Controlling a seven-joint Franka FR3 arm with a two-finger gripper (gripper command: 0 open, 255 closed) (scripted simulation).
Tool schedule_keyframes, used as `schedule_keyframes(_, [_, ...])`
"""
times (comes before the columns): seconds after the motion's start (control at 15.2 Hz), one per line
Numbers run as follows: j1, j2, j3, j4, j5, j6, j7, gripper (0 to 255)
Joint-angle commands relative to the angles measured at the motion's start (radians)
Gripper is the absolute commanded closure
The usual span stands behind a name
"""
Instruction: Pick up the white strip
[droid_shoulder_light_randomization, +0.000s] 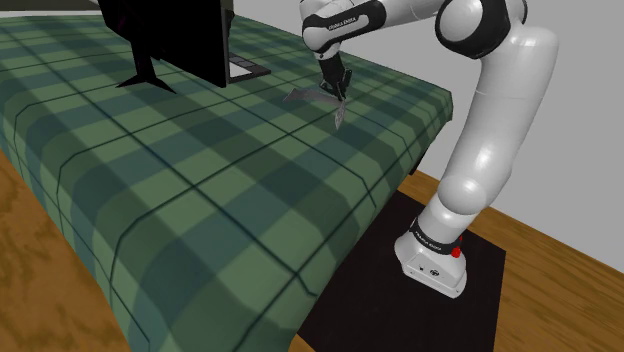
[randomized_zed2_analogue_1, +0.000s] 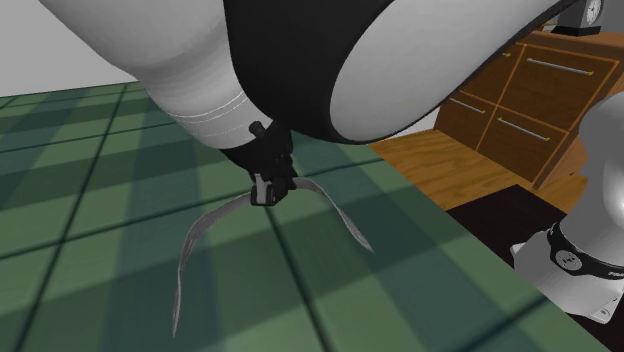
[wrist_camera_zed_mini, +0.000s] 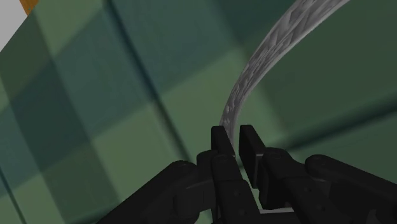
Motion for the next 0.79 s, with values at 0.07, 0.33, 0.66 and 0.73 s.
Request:
schedule_keyframes(0.07, [0.003,-0.010,0.001,0.025,0.001,-0.034,-0.011,255])
schedule_keyframes(0.33, [0.005,-0.020,0.001,0.064,0.002,-0.079,-0.029,255])
schedule_keyframes(0.66, [0.007,-0.029,0.001,0.117,0.002,-0.137,-0.051,255])
schedule_keyframes(0.73, [0.008,-0.030,0.001,0.129,0.002,-0.149,-0.056,255])
